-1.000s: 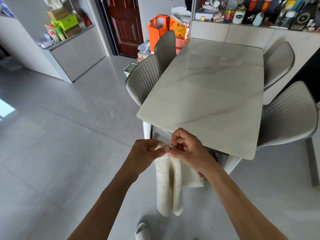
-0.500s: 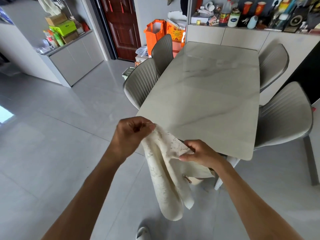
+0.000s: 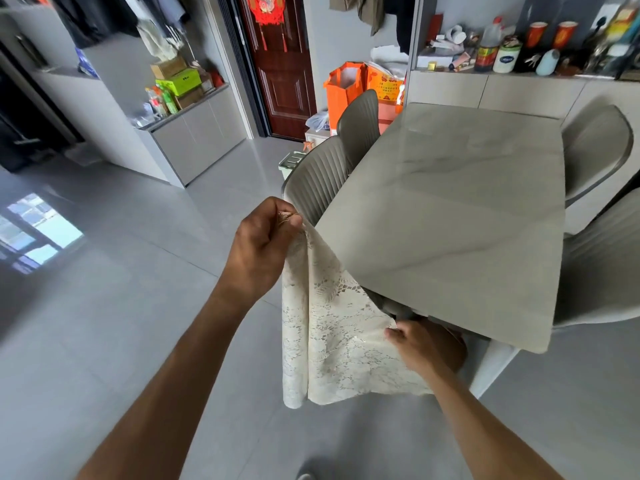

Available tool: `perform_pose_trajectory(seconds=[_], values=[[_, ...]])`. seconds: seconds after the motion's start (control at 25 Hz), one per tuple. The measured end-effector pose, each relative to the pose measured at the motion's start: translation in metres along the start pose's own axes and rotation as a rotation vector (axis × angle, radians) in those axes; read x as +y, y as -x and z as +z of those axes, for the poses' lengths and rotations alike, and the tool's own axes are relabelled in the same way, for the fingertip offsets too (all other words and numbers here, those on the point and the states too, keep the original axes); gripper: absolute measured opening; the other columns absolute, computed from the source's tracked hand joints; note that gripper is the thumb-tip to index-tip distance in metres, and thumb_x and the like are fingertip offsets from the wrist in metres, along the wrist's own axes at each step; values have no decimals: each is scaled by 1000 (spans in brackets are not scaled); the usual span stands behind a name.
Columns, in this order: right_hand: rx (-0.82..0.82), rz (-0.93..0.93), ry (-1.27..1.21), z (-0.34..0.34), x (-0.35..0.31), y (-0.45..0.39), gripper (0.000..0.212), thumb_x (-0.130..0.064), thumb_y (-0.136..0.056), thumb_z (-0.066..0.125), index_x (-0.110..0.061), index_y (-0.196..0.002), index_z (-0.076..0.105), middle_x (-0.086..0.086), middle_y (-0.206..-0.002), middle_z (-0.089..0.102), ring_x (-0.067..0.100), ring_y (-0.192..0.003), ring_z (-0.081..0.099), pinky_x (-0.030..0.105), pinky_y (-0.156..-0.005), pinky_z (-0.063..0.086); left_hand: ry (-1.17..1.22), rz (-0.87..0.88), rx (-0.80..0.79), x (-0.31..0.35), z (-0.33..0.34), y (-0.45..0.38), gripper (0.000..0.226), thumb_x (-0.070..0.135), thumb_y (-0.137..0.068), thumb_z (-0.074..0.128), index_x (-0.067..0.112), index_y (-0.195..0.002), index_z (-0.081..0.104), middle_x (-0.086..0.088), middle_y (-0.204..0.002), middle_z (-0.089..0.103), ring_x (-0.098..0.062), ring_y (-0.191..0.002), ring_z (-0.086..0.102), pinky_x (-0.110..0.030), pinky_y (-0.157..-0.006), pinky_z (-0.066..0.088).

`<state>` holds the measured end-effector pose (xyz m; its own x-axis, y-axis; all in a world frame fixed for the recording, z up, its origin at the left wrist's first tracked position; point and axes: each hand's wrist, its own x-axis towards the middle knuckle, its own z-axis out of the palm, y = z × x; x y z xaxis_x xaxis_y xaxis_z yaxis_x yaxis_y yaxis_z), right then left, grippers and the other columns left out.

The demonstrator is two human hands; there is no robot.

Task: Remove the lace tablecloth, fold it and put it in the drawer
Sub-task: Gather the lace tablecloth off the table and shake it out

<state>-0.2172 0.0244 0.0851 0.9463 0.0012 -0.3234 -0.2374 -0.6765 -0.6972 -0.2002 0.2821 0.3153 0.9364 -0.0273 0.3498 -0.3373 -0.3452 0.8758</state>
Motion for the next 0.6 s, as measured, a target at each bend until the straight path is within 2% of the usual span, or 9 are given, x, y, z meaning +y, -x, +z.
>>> perform_pose_trajectory(seconds=[0.08, 0.16, 0.24, 0.32, 0.44, 0.52, 0.6], values=[[36, -78, -33, 0, -16, -1, 45, -19, -97, 58, -20, -58, 36, -5, -53, 37, 12, -53, 36, 30, -53, 28, -187, 34, -1, -12, -14, -9, 5, 5, -96, 53, 9, -92, 53, -16, -65, 49, -18, -57, 42, -26, -55, 39], [103, -77, -76, -13, -25, -7, 44, -15, -99, 52, -22, -58, 36, -3, -56, 40, 18, -57, 40, 34, -59, 31, -393, 87, -75, -33, -38, -11, 21, -7, -92, 49, 13, -86, 56, -2, -65, 51, -9, -56, 43, -24, -56, 38], [201, -68, -86, -36, -30, -14, 41, -13, -100, 50, -18, -61, 40, 5, -61, 48, 26, -65, 47, 35, -64, 33, -612, 157, -186, -55, -71, -4, 35, -18, -82, 48, 13, -79, 63, 3, -75, 59, -10, -66, 55, -25, -62, 45], [238, -93, -43, -60, -37, -21, 41, -19, -103, 47, -16, -63, 40, 5, -63, 49, 28, -69, 49, 35, -64, 32, -752, 203, -346, -76, -98, 5, 46, -27, -68, 45, 13, -74, 69, -1, -86, 64, -19, -76, 62, -23, -68, 46], [249, -138, 39, -79, -59, -31, 43, -25, -105, 45, -26, -63, 37, -4, -65, 45, 23, -71, 46, 30, -68, 31, -782, 52, -489, -99, -105, 19, 56, -26, -69, 41, 20, -75, 74, 5, -98, 66, -18, -90, 63, -7, -77, 39], [287, -134, 26, -82, -70, -39, 42, -26, -104, 45, -18, -63, 41, 3, -65, 49, 26, -69, 48, 31, -65, 32, -727, -64, -527, -113, -97, 31, 56, -24, -74, 41, 20, -79, 76, 7, -101, 69, -14, -95, 63, -4, -80, 37], [327, -97, -11, -83, -74, -42, 46, -24, -103, 46, -12, -60, 38, 6, -58, 43, 27, -63, 45, 34, -61, 31, -662, -106, -537, -126, -88, 49, 52, -23, -79, 45, 17, -87, 79, 7, -99, 70, -13, -93, 62, -6, -79, 38]])
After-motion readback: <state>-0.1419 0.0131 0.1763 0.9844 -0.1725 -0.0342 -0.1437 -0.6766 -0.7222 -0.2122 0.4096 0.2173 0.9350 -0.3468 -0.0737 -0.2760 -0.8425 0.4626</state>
